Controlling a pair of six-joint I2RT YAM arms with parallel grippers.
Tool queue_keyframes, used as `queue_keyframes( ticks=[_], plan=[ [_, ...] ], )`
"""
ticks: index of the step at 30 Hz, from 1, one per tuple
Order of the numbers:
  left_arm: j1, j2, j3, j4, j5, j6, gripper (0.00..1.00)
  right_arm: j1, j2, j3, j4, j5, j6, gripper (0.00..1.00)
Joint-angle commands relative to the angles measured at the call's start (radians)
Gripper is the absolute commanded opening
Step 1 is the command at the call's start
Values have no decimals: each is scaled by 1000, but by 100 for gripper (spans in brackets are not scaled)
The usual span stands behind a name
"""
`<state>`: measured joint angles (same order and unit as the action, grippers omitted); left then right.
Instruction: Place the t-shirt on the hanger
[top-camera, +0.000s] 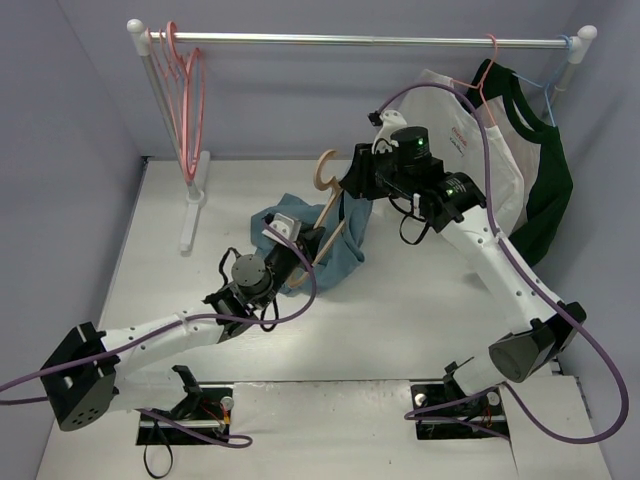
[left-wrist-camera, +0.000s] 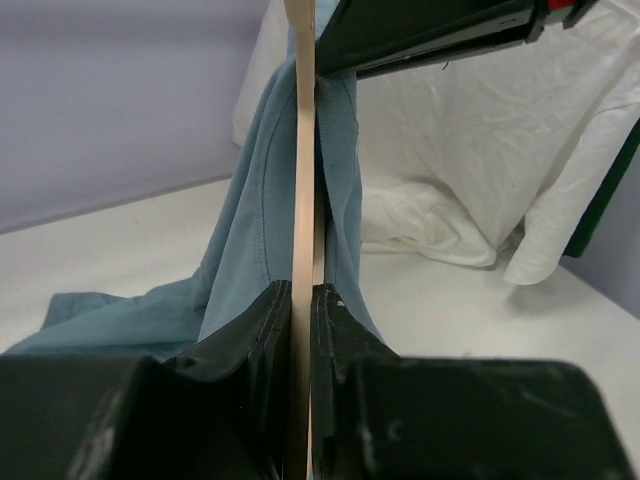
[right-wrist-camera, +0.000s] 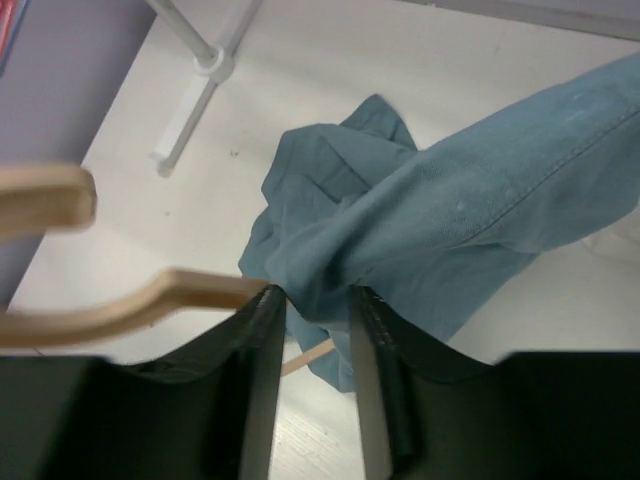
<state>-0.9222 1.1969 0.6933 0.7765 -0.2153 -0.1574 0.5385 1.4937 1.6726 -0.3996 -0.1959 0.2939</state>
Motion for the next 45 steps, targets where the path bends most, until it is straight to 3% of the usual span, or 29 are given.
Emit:
queue_keyframes(
  ticks=[1, 5, 13, 23, 31, 38, 45],
  plan=[
    [54, -69, -20, 228, 105, -119, 0, 12, -46, -4, 25, -14, -48, 35],
    [112, -102, -80, 257, 149, -174, 0, 12, -58, 9, 16, -17, -67, 50],
    [193, -157, -147, 232, 272, -234, 0, -3, -59, 96, -82, -43, -217, 64],
    [241, -261, -155, 98, 392, -246, 0, -38, -67, 96, -84, -109, -660, 67],
    [241, -272, -135, 57, 445, -243, 0, -80, -27, 225, -209, -352, -1073, 71],
    [241, -275, -81, -26, 502, -203, 0, -84, 100, 346, -459, -441, -1223, 72],
    [241, -281, -37, -108, 562, -176, 0, -84, 129, 294, -473, -427, -1237, 72]
  ],
)
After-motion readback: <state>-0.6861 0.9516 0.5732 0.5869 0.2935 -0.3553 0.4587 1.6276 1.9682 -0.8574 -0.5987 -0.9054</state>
